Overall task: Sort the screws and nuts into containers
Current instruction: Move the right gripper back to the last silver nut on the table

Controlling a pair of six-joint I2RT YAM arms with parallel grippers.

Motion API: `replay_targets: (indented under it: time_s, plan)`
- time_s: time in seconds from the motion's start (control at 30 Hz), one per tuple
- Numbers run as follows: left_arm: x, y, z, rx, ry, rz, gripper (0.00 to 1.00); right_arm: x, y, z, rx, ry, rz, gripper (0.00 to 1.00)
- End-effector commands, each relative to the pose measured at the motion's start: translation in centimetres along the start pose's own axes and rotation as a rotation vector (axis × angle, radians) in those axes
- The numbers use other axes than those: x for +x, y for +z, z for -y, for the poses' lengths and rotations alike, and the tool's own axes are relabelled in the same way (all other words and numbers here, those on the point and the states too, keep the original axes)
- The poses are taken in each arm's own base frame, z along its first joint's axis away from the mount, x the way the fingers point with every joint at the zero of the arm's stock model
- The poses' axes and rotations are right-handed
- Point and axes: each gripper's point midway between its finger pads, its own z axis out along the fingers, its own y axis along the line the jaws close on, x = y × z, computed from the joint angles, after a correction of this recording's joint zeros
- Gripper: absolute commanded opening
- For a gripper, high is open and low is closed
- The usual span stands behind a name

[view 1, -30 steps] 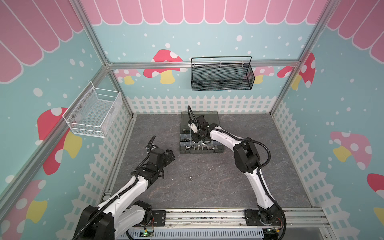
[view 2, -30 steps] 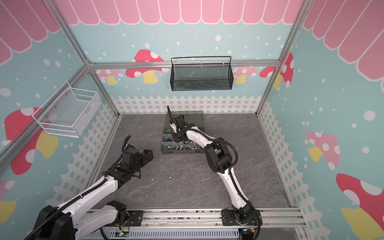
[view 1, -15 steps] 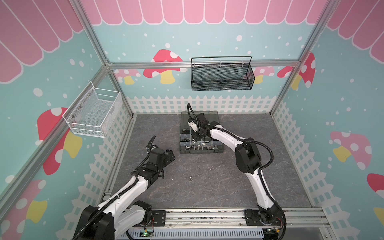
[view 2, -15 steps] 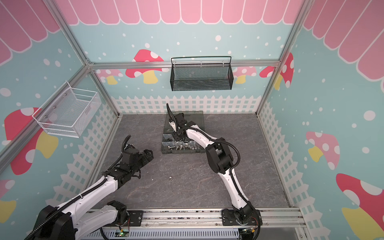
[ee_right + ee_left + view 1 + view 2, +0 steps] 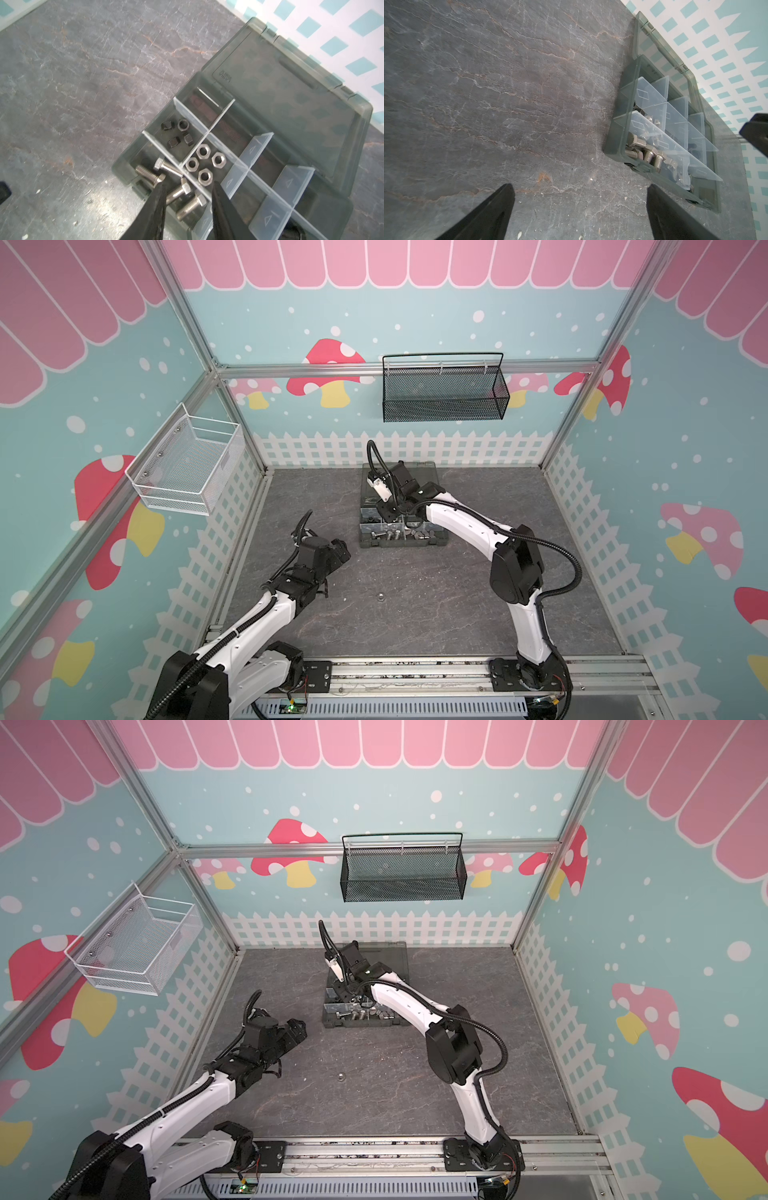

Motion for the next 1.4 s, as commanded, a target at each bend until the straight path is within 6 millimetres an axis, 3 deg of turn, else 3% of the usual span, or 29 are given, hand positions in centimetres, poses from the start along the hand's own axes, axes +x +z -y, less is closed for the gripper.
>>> replay_targets:
  time_s: [0.0, 0.5, 0.93, 1.2, 1.37]
  plan:
    - [-0.7, -0.3, 0.2, 0.013, -0.024, 0.026, 1.00, 0.2, -1.7, -1.1, 0.016, -0.029, 0.013, 0.41]
    - [-0.7, -0.4, -0.2, 0.005, -0.040, 0.038, 1.00, 7.5, -3.8, -5.8, 0.003, -0.024, -0.100, 0.49]
    - [-0.4, -0.3, -0.7, -0.011, -0.051, 0.032, 1.00, 14.3, -2.9, -11.2, -0.123, -0.047, -0.263, 0.49]
    - [-0.4, -0.2, -0.7, -0.012, -0.054, 0.031, 1.00, 16.6, -2.8, -13.6, -0.164, -0.102, -0.330, 0.50]
    - [-0.3, -0.1, -0.7, -0.014, -0.055, 0.028, 1.00, 18.5, -1.8, -14.7, -0.188, -0.132, -0.390, 0.50]
